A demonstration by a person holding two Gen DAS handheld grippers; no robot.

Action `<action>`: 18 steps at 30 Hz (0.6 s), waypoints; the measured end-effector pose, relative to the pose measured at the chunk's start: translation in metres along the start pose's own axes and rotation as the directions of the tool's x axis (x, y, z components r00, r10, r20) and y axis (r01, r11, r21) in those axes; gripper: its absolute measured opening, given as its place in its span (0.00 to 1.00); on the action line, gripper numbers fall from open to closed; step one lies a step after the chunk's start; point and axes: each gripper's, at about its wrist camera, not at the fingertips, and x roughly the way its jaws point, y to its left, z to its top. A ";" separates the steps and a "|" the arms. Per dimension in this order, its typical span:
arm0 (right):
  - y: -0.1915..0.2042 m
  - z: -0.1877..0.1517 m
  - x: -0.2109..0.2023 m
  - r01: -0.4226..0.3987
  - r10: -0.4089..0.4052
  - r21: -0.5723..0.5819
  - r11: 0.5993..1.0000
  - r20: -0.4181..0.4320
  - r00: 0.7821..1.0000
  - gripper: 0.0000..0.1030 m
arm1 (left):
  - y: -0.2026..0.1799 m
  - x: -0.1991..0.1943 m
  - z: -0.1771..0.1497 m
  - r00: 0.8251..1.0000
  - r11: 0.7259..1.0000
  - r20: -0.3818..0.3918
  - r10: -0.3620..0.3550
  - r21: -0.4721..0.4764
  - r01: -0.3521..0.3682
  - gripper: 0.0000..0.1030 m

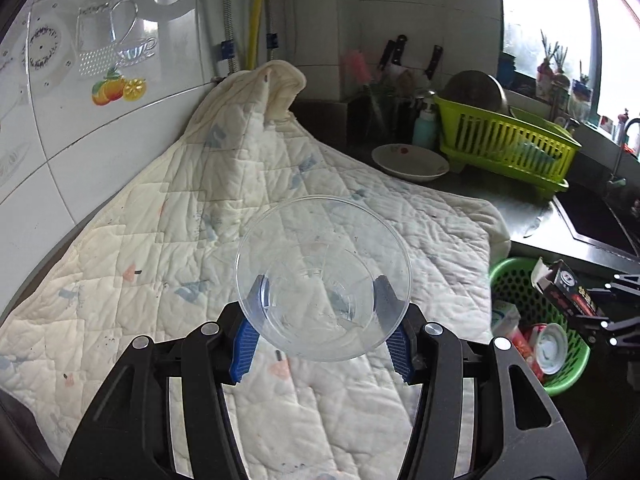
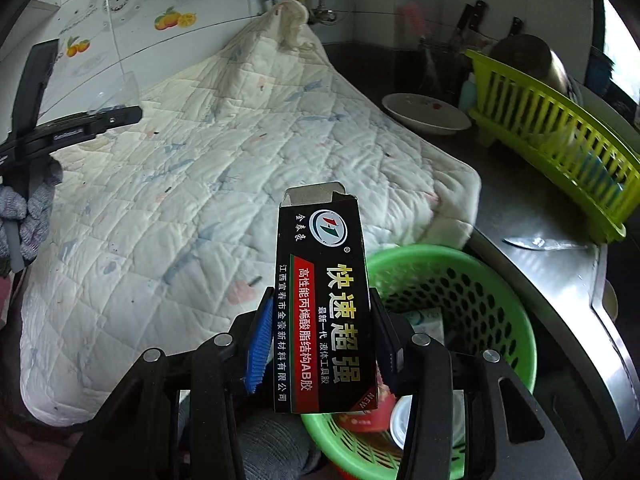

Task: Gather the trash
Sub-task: 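Carry the glue box to the basket and release it with the right gripper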

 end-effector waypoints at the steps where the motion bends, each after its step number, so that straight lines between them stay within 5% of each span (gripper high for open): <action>1: -0.009 -0.005 -0.003 0.025 -0.025 0.013 1.000 -0.001 1.000 0.42 | -0.008 -0.004 -0.001 1.000 1.000 0.004 -0.013 0.004 0.013 0.52; 11: -0.069 -0.044 -0.009 0.141 -0.138 0.156 0.978 -0.033 0.990 0.42 | -0.078 -0.019 -0.008 0.993 0.991 0.006 -0.116 0.066 0.116 0.52; 18: -0.095 -0.064 -0.003 0.151 -0.144 0.249 0.957 -0.048 0.989 0.44 | -0.117 -0.012 -0.008 0.985 0.980 -0.016 -0.171 0.104 0.171 0.52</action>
